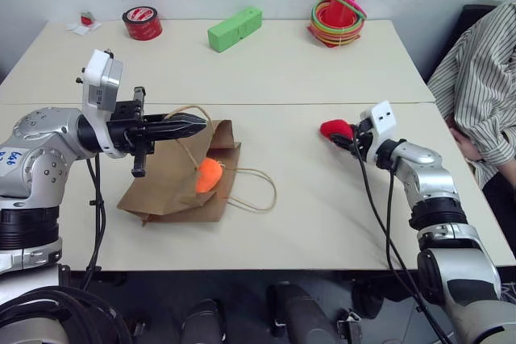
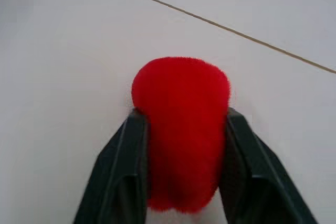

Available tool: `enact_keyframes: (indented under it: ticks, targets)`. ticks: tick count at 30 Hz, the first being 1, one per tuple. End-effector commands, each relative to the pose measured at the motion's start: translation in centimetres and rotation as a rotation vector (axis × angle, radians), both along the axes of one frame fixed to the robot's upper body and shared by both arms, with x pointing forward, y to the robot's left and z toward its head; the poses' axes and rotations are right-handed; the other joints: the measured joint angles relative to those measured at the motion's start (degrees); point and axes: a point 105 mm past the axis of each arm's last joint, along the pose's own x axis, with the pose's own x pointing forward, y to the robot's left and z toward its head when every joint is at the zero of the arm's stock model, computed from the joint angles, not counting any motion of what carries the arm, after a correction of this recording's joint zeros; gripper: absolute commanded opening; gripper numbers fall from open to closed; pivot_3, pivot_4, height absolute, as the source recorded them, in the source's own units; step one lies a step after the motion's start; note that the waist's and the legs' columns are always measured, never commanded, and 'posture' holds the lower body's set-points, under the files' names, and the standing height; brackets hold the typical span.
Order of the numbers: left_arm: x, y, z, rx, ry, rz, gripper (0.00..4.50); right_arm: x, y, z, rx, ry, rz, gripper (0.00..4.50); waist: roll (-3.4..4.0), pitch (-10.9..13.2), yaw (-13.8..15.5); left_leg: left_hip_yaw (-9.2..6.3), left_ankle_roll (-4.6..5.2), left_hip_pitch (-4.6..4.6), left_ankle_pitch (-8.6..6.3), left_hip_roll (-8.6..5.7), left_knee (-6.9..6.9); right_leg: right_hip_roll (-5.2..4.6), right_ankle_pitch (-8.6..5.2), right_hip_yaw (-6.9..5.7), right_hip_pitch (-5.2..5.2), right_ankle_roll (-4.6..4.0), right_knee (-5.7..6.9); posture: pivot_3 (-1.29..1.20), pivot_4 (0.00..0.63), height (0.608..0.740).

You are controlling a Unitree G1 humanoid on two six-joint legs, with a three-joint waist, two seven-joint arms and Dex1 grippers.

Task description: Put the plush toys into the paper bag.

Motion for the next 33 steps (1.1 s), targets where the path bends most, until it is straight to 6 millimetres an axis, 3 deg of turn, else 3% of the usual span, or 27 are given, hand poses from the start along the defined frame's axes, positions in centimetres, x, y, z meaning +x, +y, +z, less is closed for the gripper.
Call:
enact_keyframes:
  ticks: [1, 3, 5, 8, 11, 19, 26, 33]
  targets:
    - [-0.6, -0.1, 1.0, -0.011, -0.025, -0.027, 0.0, -3.3, 4.9, 3.5, 0.017, -0.087, 0.302, 0.69, 0.02, 0.0, 0.0, 0.0, -0.01, 0.0, 0.0, 0.02, 0.0, 0.02, 0.0, 0.0, 0.0, 0.0, 0.0, 0.0, 0.15, 0.74]
    - [-0.7, -0.2, 1.2, -0.018, -0.016, -0.041, 0.0, -5.6, 8.9, 4.1, 0.048, -0.06, 0.446, 0.37, 0.02, 0.0, -0.2, 0.0, -0.03, 0.02, -0.01, 0.06, 0.01, 0.04, 0.0, 0.01, 0.0, 0.0, 0.06, 0.0, 0.15, 0.74]
    - [-0.8, -0.4, 1.3, -0.023, -0.006, -0.058, 0.0, -7.4, 12.7, 4.2, 0.072, -0.033, 0.538, 0.33, 0.01, 0.0, -0.6, -0.01, -0.06, 0.04, 0.0, 0.09, 0.05, 0.06, 0.0, 0.0, 0.0, 0.0, 0.13, 0.0, 0.15, 0.74]
    - [-0.9, -0.9, 1.3, -0.024, 0.007, -0.082, 0.0, -8.2, 16.6, 3.8, 0.1, -0.01, 0.566, 0.33, 0.0, 0.0, -0.7, -0.06, -0.13, 0.05, 0.0, 0.15, 0.14, 0.12, -0.01, -0.03, 0.0, -0.02, 0.22, 0.0, 0.15, 0.74]
    - [-1.1, -1.4, 1.4, -0.028, 0.016, -0.109, 0.0, -8.2, 20.4, 2.2, 0.054, 0.018, 0.59, 0.33, 0.0, 0.0, -0.4, -0.06, -0.06, -0.02, -0.04, 0.1, 0.27, 0.04, -0.01, -0.05, -0.01, -0.03, 0.22, 0.0, 0.15, 0.74]
    - [-1.2, -2.0, 1.4, -0.053, 0.031, -0.129, 0.0, -7.6, 26.3, -0.4, 0.026, 0.029, 0.659, 0.33, -0.08, 0.0, -0.2, -0.03, 0.11, -0.17, -0.2, 0.06, 0.51, -0.01, 0.0, -0.05, -0.06, 0.0, 0.2, 0.0, 0.15, 0.74]
    - [-1.2, -1.9, 0.8, -0.06, 0.047, -0.113, 0.0, -7.1, 28.0, -2.7, -0.064, 0.027, 0.678, 0.33, -0.09, 0.0, -1.2, -0.05, 0.1, -0.15, -0.21, 0.08, 0.5, -0.02, 0.0, -0.06, -0.05, 0.0, 0.23, 0.0, 0.15, 0.74]
    - [-0.7, -0.8, 1.1, -0.077, 0.019, -0.043, 0.0, -9.2, 28.1, -0.9, 0.035, -0.013, 0.834, 2.75, -0.09, 0.0, -1.3, -0.03, 0.06, -0.12, -0.22, 0.12, 0.5, -0.01, 0.0, -0.05, -0.06, 0.0, 0.27, 0.0, 0.15, 0.74]
